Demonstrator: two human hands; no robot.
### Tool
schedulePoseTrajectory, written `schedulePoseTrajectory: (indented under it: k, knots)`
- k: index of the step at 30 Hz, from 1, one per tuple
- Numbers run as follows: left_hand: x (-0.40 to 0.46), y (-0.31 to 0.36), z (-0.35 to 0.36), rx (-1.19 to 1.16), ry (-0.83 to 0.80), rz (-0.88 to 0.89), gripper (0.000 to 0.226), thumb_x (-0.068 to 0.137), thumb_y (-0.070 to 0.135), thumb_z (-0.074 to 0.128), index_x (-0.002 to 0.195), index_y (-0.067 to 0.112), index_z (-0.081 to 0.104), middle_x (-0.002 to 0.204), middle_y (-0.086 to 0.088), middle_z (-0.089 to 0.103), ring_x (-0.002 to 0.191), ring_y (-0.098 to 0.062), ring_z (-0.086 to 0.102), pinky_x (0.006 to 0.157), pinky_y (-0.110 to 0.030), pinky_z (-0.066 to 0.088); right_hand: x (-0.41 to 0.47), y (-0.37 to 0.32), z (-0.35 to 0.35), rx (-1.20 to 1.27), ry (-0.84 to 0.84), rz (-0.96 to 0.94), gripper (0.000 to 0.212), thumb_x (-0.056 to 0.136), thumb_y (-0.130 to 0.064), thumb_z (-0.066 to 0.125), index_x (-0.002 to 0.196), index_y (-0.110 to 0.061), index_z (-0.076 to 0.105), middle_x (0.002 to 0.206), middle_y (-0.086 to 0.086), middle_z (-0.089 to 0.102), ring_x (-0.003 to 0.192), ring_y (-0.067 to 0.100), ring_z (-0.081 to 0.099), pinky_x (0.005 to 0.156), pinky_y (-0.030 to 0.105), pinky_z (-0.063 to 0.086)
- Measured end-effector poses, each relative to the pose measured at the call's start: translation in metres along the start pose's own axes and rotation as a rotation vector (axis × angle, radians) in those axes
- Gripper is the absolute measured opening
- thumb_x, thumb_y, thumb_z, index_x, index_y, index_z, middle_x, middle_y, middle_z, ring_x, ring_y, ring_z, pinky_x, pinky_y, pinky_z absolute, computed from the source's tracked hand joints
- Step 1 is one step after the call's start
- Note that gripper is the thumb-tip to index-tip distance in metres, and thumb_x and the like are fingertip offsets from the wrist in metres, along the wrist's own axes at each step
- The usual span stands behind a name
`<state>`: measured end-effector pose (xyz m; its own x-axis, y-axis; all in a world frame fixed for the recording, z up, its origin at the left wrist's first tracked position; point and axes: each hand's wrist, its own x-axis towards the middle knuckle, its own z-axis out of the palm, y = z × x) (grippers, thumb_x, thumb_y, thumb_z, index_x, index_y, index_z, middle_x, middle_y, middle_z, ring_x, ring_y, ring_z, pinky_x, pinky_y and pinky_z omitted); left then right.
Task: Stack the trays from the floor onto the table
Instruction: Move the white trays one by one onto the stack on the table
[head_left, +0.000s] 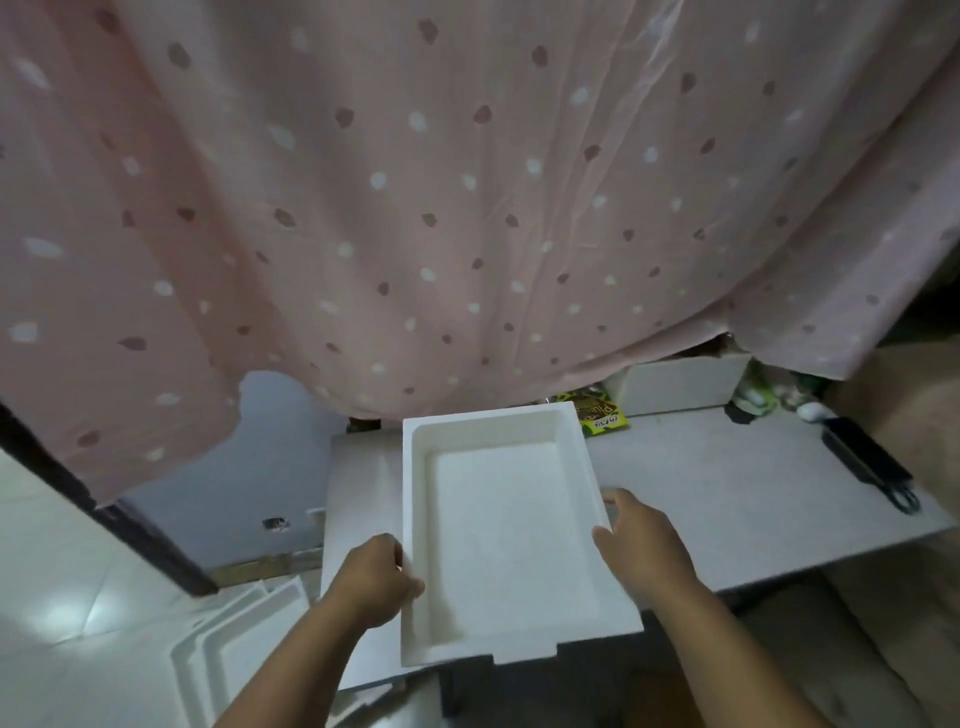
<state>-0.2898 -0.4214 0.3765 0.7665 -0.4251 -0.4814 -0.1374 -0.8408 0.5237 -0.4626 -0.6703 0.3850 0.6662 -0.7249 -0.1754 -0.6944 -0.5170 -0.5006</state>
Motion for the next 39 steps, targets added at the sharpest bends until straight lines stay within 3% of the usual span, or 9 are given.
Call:
schedulePoseTrajectory:
  k: [3,7,11,16,21,25,29,34,39]
  knots:
    - [0.020,0.000,0.012,0.010,-0.065,-0.036,0.022,0.082,0.023,0.075,0.090,0.013,0.058,0.089,-0.003,0.065,0.078,-0.019,0.064,0.072,-0.033,0.057,0.017,0.005,0.007,-0.055,-0.036,-0.014,0.029,0.093,-0.025,0.056,0.122,-0.025,0.055,0.096,-0.011,0.059,0.083,0.012,0.058,0.061,0.025,0.046]
    - [0.043,0.000,0.027,0.018,-0.165,-0.066,0.025,0.083,0.025,0.073,0.099,0.012,0.059,0.093,-0.001,0.063,0.084,-0.018,0.063,0.069,-0.025,0.054,0.043,0.011,0.020,-0.133,-0.097,0.020,0.032,0.090,-0.021,0.054,0.121,-0.023,0.057,0.098,-0.007,0.063,0.082,0.012,0.061,0.069,0.032,0.057]
    - [0.071,0.003,0.036,-0.007,-0.220,-0.102,0.032,0.080,0.022,0.072,0.107,0.010,0.060,0.102,-0.004,0.064,0.093,-0.021,0.067,0.080,-0.032,0.061,0.069,0.020,0.032,-0.176,-0.112,0.026,0.037,0.090,-0.019,0.053,0.127,-0.022,0.057,0.096,-0.008,0.059,0.083,0.015,0.060,0.066,0.028,0.050]
    - [0.096,0.020,0.034,0.030,-0.205,-0.106,0.018,0.082,0.016,0.063,0.095,0.012,0.053,0.086,0.000,0.055,0.084,-0.021,0.063,0.067,-0.028,0.056,0.096,0.032,0.042,-0.184,-0.150,0.032,0.032,0.091,-0.019,0.052,0.120,-0.021,0.064,0.095,-0.006,0.064,0.080,0.014,0.061,0.063,0.027,0.052]
    - [0.104,0.032,0.039,0.044,-0.163,-0.146,0.017,0.078,0.015,0.061,0.093,0.011,0.052,0.082,0.001,0.051,0.080,-0.022,0.062,0.065,-0.028,0.057,0.124,0.043,0.045,-0.175,-0.185,-0.022,0.031,0.091,-0.019,0.051,0.119,-0.021,0.063,0.093,-0.006,0.063,0.080,0.015,0.061,0.064,0.028,0.052]
    - [0.100,0.035,0.046,0.026,-0.097,-0.214,0.018,0.081,0.016,0.064,0.094,0.013,0.053,0.082,0.002,0.051,0.069,-0.012,0.054,0.050,-0.020,0.044,0.138,0.049,0.047,-0.185,-0.204,-0.088,0.025,0.087,-0.022,0.049,0.108,-0.023,0.064,0.089,-0.006,0.063,0.076,0.014,0.061,0.066,0.034,0.057]
    - [0.098,0.039,0.049,-0.036,-0.067,-0.285,0.022,0.077,0.020,0.068,0.094,0.011,0.058,0.087,-0.005,0.061,0.073,-0.019,0.062,0.050,-0.022,0.047,0.149,0.057,0.049,-0.169,-0.217,-0.148,0.021,0.087,-0.024,0.048,0.104,-0.024,0.062,0.089,-0.005,0.061,0.078,0.017,0.061,0.068,0.035,0.057]
    - [0.094,0.043,0.045,-0.063,-0.072,-0.340,0.024,0.075,0.017,0.070,0.095,0.007,0.061,0.085,-0.007,0.062,0.063,-0.018,0.060,0.042,-0.021,0.043,0.153,0.059,0.056,-0.161,-0.234,-0.184,0.028,0.089,-0.025,0.047,0.113,-0.022,0.062,0.094,-0.003,0.062,0.085,0.020,0.062,0.074,0.036,0.057]
    - [0.093,0.044,0.046,-0.058,-0.025,-0.320,0.024,0.073,0.017,0.070,0.094,0.007,0.065,0.089,-0.008,0.067,0.080,-0.025,0.067,0.052,-0.024,0.048,0.161,0.057,0.062,-0.169,-0.226,-0.174,0.036,0.090,-0.023,0.047,0.123,-0.017,0.059,0.103,0.003,0.063,0.097,0.026,0.061,0.080,0.036,0.054]
